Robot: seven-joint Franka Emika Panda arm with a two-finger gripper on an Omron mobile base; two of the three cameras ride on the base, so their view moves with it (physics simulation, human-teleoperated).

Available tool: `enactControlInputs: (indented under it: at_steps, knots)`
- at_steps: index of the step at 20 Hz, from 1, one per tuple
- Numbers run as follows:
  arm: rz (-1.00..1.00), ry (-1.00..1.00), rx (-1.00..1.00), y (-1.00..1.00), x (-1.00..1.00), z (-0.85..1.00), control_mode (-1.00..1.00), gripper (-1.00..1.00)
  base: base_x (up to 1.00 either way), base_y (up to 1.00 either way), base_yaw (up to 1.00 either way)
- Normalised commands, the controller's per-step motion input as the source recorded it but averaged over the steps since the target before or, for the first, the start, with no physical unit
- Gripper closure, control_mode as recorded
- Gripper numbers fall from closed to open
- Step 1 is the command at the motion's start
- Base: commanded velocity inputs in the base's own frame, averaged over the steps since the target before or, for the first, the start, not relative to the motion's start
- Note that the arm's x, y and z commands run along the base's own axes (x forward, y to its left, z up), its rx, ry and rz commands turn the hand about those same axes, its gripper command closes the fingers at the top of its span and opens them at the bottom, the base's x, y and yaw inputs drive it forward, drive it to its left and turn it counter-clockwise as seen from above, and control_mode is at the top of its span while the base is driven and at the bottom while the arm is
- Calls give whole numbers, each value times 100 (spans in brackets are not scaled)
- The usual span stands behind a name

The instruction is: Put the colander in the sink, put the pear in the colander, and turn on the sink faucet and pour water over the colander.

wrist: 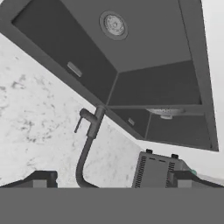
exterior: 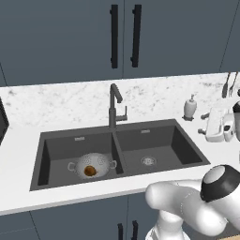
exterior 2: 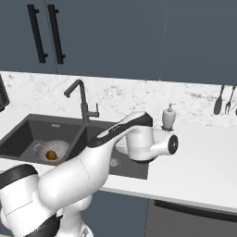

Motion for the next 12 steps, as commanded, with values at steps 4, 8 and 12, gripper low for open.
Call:
enactControlInputs:
  at_steps: [4, 8, 12]
  knots:
    - [0, 0, 9, 52, 44, -5, -100, -100, 0, 0, 0]
    - [0, 3, 3, 60, 28, 0, -100, -100, 0, 0, 0]
    - [0, 0, 0, 63, 14, -1, -100, -100, 0, 0, 0]
